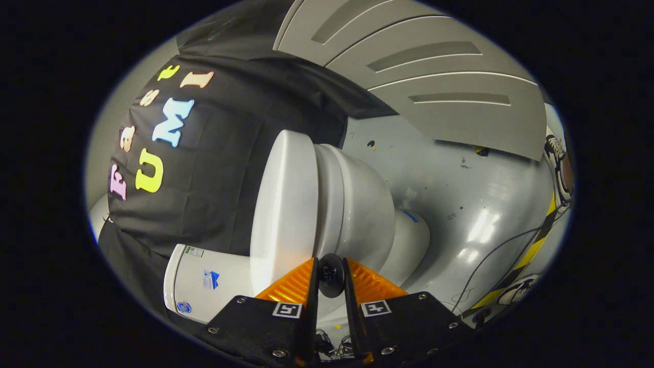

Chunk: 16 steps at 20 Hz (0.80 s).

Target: Open the toilet lid.

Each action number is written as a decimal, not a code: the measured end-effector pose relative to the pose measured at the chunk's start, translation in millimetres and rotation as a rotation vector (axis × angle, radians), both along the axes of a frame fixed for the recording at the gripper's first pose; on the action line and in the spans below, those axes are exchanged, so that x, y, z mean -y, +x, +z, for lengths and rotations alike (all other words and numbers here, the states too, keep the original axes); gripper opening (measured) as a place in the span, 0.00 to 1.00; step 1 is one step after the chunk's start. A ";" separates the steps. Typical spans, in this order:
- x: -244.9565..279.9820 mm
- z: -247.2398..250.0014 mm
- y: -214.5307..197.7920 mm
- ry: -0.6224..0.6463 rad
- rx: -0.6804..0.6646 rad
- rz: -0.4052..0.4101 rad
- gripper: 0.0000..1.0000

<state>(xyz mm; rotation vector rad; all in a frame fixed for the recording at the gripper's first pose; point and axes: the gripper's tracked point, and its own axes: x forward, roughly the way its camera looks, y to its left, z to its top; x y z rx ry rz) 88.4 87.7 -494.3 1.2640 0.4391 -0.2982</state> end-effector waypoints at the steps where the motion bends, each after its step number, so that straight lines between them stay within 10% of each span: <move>1: 3.0 2.5 -0.8 0.029 0.025 -0.014 0.27; 8: -6.8 6.4 3.4 0.243 0.123 -0.094 0.09; 16: -12.5 12.2 6.8 0.093 0.081 -0.062 0.00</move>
